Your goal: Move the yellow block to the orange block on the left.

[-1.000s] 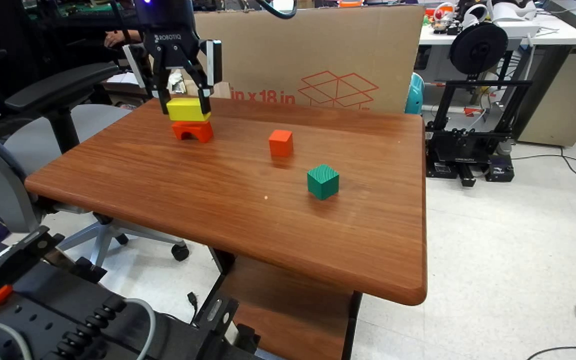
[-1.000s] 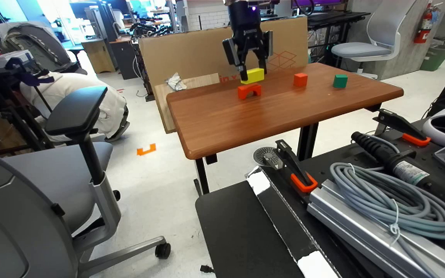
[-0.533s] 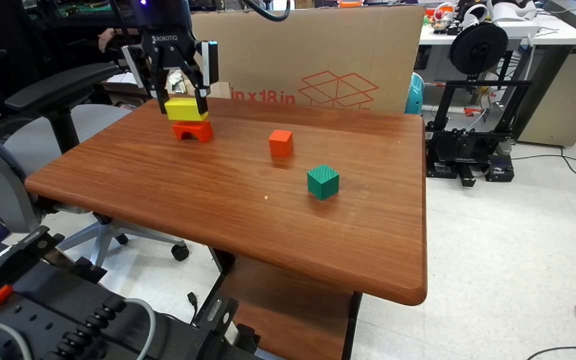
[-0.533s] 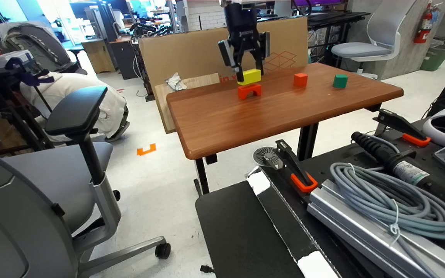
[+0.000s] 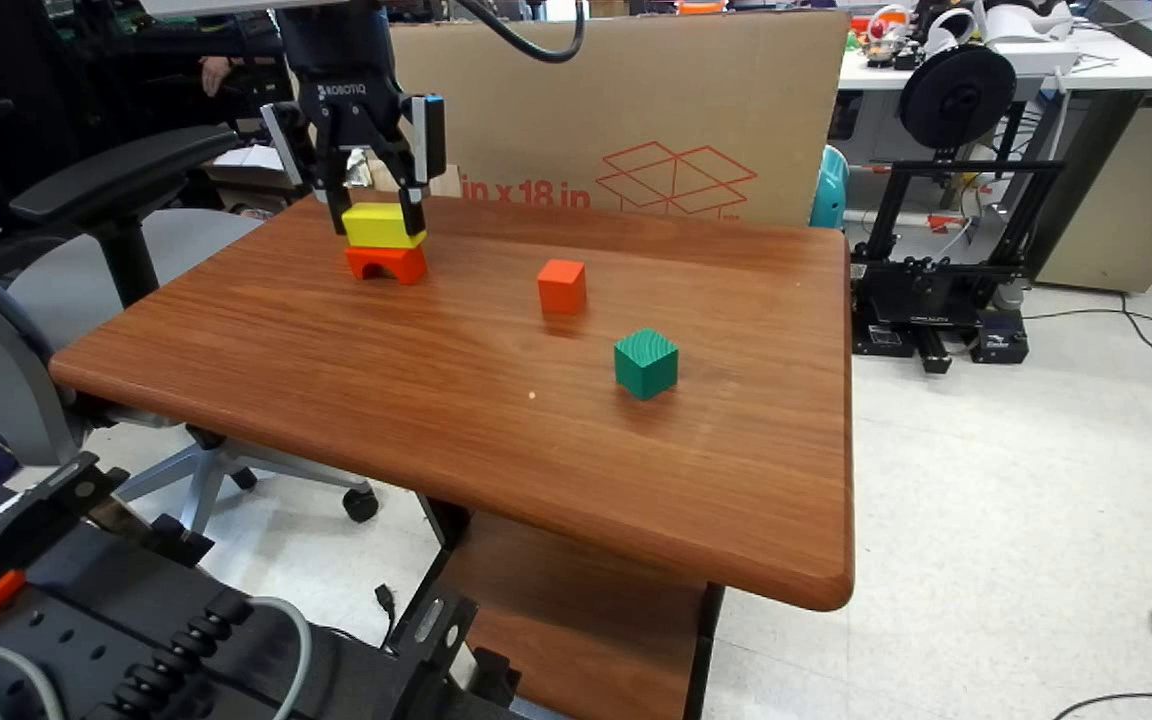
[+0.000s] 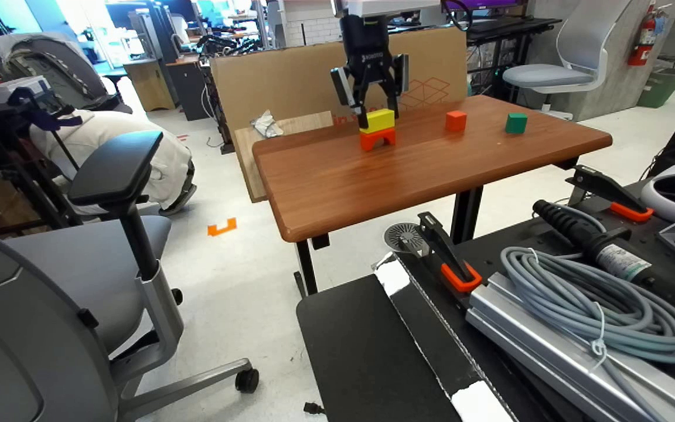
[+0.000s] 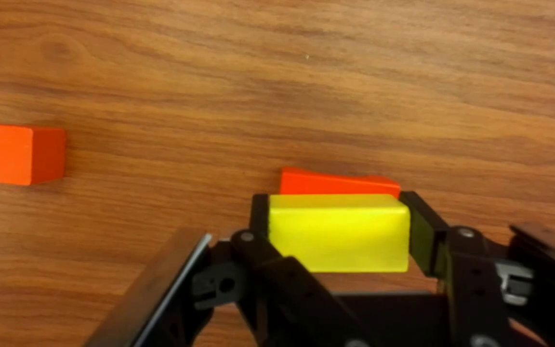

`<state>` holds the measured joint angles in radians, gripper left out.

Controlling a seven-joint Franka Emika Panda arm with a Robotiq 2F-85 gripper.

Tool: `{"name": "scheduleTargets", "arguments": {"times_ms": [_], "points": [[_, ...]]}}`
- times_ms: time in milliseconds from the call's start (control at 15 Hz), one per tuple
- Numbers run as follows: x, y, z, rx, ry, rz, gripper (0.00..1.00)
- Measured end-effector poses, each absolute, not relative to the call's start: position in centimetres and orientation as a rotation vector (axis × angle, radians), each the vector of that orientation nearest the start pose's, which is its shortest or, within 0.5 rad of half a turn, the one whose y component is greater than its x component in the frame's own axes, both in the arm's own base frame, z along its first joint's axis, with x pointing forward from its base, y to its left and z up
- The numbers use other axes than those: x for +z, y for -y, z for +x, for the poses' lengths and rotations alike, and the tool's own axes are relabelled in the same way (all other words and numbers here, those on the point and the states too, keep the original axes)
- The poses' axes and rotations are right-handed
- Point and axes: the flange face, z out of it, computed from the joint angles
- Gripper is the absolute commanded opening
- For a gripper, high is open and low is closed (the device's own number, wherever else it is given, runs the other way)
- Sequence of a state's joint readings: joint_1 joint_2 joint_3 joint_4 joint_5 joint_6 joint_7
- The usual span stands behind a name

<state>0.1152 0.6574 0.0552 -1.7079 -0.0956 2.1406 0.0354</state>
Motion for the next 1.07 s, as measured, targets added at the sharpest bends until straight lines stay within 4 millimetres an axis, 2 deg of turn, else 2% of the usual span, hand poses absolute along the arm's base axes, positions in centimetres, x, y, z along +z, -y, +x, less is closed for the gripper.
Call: {"name": "scheduleTargets", "arguments": {"times_ms": [333, 400, 467, 667, 933, 1067], "points": [[19.3, -10.9, 63.9, 0.347, 0.321, -3.178, 0.42], [19.3, -11.1, 63.9, 0.346, 0.331, -3.183, 0.61], [19.3, -11.2, 63.9, 0.345, 0.339, -3.187, 0.92], [19.2, -11.5, 63.7, 0.348, 0.358, -3.201, 1.0], [19.3, -10.6, 63.9, 0.34, 0.338, -3.211, 1.0], [20.1, -9.7, 64.3, 0.319, 0.316, -3.218, 1.0]]}}
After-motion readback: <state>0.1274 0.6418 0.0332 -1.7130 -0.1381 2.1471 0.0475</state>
